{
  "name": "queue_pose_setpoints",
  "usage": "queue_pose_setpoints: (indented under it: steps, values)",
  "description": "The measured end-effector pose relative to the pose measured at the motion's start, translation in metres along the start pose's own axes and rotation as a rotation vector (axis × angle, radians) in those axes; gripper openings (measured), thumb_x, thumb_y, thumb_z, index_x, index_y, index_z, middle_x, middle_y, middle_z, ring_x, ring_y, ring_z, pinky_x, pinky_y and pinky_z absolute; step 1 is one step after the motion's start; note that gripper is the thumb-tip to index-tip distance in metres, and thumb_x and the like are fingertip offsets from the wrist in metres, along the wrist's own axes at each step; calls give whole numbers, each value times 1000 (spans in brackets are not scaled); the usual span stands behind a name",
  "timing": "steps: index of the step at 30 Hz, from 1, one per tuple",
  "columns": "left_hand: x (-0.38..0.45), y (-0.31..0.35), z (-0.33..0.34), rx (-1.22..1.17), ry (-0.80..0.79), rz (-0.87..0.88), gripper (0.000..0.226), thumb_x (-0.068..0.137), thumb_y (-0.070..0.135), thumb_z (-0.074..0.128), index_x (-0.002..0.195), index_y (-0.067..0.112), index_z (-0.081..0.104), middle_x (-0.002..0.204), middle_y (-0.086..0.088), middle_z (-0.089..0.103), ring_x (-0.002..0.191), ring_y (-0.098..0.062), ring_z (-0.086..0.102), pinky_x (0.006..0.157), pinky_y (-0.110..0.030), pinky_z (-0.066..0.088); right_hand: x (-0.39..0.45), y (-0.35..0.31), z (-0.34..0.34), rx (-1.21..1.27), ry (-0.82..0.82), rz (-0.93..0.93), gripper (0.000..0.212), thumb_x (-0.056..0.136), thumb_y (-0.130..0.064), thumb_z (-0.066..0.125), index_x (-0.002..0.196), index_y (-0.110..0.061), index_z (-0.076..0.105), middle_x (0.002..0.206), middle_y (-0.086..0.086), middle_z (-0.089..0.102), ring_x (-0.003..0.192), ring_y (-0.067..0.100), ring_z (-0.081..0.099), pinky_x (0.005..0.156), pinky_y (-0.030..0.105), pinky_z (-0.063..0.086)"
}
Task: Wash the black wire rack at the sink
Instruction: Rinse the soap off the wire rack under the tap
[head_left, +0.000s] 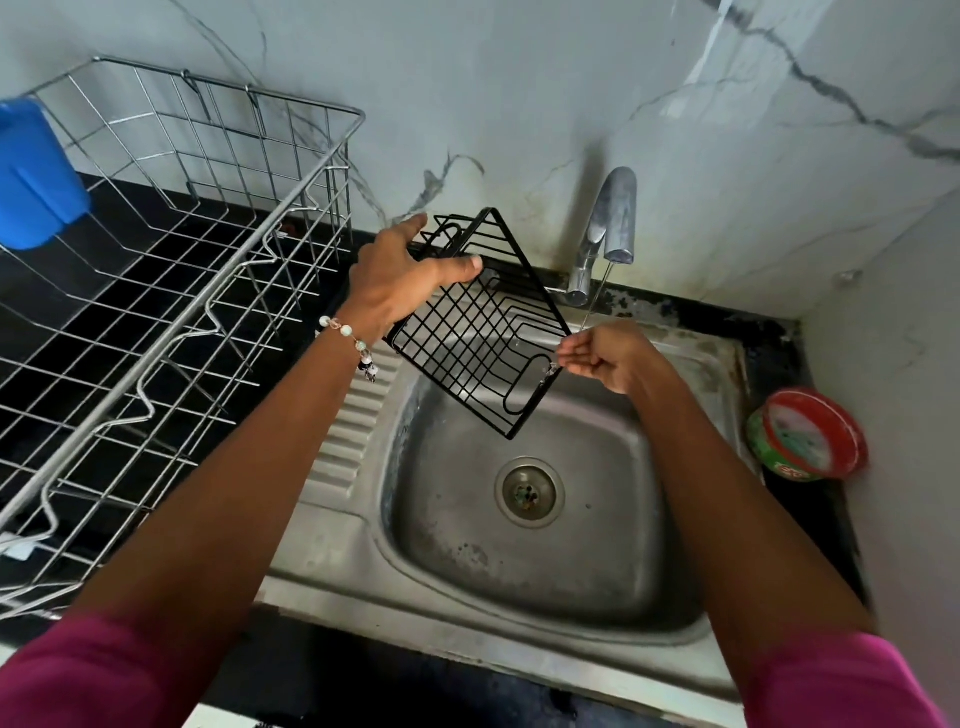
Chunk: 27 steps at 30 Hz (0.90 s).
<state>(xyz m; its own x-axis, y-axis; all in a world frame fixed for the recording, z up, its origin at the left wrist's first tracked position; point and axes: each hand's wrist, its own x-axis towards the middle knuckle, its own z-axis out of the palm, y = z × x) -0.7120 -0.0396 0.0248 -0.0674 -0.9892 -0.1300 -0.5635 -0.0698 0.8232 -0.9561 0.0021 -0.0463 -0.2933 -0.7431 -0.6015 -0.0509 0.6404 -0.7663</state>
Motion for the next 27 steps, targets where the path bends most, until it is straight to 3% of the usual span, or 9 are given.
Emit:
queue_pose_setpoints:
  steps: [4,8,12,15,17,19,22,25,27]
  values:
    - [2,-2,4,-2,3,8,131,30,90,65,144,32,37,139,-3,54,119,-29,57,105,-50,40,-7,-3,1,-106,-102,21,38,84,22,27,97,12,61,106,26,64,101,35,65,90,40,53]
    - [-1,-8,7,-81,-40,6,127,34,85,71,145,33,36,150,-3,42,127,-25,50,104,-49,43,-5,-5,1,-32,-44,6,38,88,16,27,106,13,60,111,26,63,107,35,62,95,41,51]
    - [-4,-18,12,-198,-127,18,106,57,55,77,149,29,31,152,-2,38,133,-24,44,108,-51,37,-3,-2,1,29,-90,-11,35,90,13,28,100,10,61,103,24,64,97,31,64,93,40,52]
    - [-4,-29,21,-310,-166,4,87,75,20,72,150,31,29,154,-4,34,139,-23,35,112,-39,23,-1,0,0,44,-49,-40,30,96,2,33,91,4,63,98,21,65,89,27,62,89,38,52]
    - [-6,-36,26,-359,-182,-18,90,73,10,68,149,38,28,156,-1,30,139,-22,35,113,-50,27,-1,2,-3,130,-68,-30,29,96,1,35,94,5,63,95,21,66,89,28,64,80,33,56]
    - [-7,-42,29,-413,-202,-33,95,68,5,64,148,41,27,155,-3,33,134,-21,43,111,-52,32,1,3,-10,155,-31,-27,32,97,2,31,91,3,62,97,21,65,88,29,64,75,31,56]
    - [-10,-45,32,-442,-208,-21,93,79,-14,51,151,37,22,143,-10,48,119,-13,54,102,-37,44,3,5,-17,109,-53,-4,32,97,2,31,95,7,63,101,24,66,92,31,66,84,36,55]
    - [-9,-48,38,-466,-216,10,97,77,-24,44,151,34,23,132,-5,58,114,-2,53,84,-24,52,3,4,-19,92,-20,8,34,96,4,29,104,10,62,104,24,66,95,31,65,95,41,51]
    - [-9,-51,41,-466,-231,29,101,73,-26,44,151,35,24,130,-2,60,109,0,53,82,-22,52,-1,1,-15,126,-46,-14,32,96,4,32,109,11,60,109,25,65,101,32,65,95,40,51]
